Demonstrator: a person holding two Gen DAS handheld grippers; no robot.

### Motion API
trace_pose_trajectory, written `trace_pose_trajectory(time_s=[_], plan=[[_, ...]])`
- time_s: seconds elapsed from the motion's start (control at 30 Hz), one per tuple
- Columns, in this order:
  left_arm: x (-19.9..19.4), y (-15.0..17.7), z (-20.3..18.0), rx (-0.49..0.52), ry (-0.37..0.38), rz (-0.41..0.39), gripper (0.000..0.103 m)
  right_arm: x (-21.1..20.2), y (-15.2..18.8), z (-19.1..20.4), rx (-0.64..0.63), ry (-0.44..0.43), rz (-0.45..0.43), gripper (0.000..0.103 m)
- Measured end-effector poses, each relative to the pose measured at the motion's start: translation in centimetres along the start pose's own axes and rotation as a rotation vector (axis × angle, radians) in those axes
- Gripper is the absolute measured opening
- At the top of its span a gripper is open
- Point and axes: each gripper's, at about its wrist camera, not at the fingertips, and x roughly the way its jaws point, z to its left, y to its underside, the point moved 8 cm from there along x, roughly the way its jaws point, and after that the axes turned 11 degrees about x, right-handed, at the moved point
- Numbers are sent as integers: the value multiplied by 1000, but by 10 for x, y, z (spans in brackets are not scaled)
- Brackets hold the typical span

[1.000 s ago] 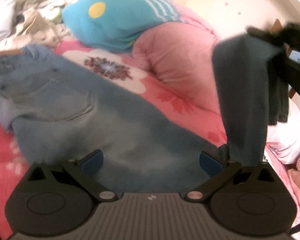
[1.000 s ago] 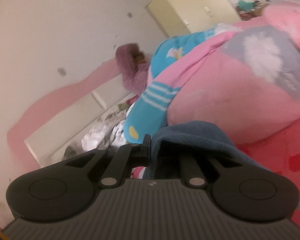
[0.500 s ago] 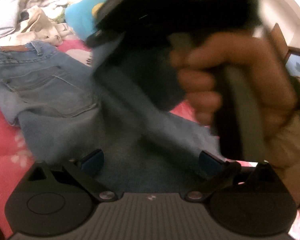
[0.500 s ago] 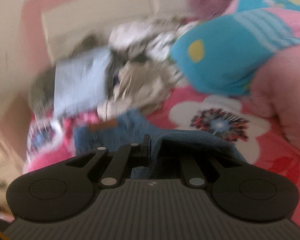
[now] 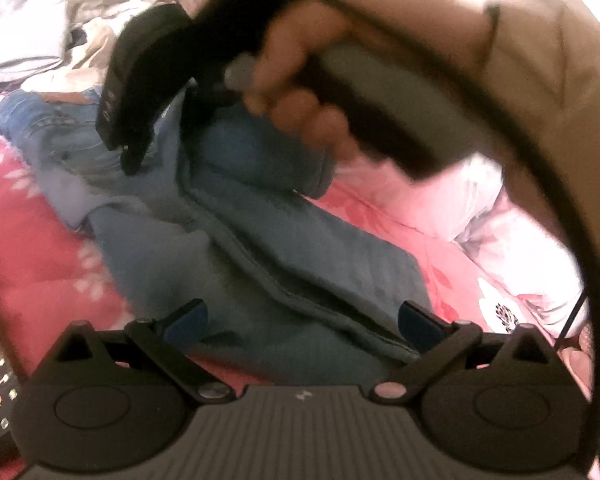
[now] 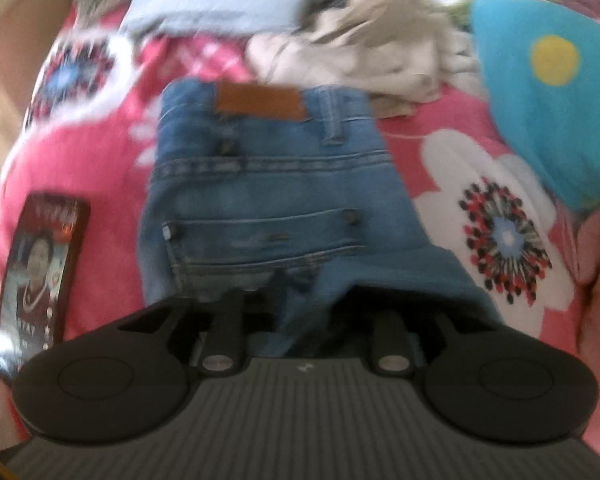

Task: Fold clothes
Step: 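Carry the held hem with the right tool toward the waistband, folding the leg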

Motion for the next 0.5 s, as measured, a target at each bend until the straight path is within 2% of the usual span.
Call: trace_pose_trajectory(time_s=[0.13, 0.23, 0.33, 0.5], plan=[[-3, 5, -3, -9, 7, 13, 102, -4, -5, 21, -95, 61, 94, 52], [-2, 9, -6, -9, 6, 23, 102, -16, -4, 29, -113, 67, 117, 55], [-1, 12, -11, -5, -7, 29, 102, -32, -4, 30, -78, 39, 94, 59], [-1, 7, -10, -36, -21, 15, 102, -49, -9, 29, -10, -4, 56, 76]])
